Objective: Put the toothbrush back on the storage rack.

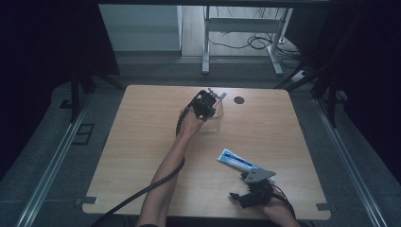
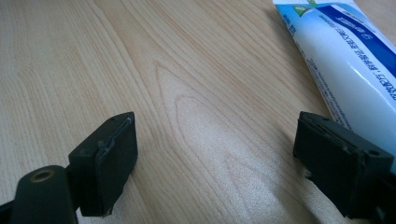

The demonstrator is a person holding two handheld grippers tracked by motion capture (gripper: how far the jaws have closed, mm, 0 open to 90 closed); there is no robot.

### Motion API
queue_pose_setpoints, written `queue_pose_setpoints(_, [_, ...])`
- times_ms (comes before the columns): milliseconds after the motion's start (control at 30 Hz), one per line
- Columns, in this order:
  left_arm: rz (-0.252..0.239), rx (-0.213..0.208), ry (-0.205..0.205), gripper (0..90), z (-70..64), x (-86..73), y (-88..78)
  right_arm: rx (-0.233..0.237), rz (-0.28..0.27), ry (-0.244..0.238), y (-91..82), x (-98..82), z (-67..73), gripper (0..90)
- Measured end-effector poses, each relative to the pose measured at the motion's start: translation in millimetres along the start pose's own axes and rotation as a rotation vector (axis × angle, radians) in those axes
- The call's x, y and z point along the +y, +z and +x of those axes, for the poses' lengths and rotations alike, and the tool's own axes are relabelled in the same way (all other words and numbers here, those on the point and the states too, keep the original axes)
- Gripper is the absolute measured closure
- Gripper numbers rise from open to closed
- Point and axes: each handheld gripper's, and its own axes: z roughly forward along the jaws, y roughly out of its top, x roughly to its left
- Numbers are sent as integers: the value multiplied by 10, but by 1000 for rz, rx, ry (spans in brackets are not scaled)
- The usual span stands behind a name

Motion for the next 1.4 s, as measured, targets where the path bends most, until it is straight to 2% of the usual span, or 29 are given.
queue_pose_setpoints(233, [-14,-1,-14,702,-14,1,-15,0,0,0,0,0,-1,134])
queue_pose_setpoints(500, [-47,17,-29,545,-5,11,-115,1,0,0,0,0,0,134])
queue_pose_setpoints(933, [-93,-20,-78,408,30,-2,-302,1,2,0,-1,0,0,133])
queue_pose_setpoints(1133, [-122,-19,-68,363,2,1,-374,0,1,0,0,0,0,133])
queue_pose_setpoints(1400, [-128,-14,-39,358,-55,3,-453,-1,1,-1,-1,0,1,136])
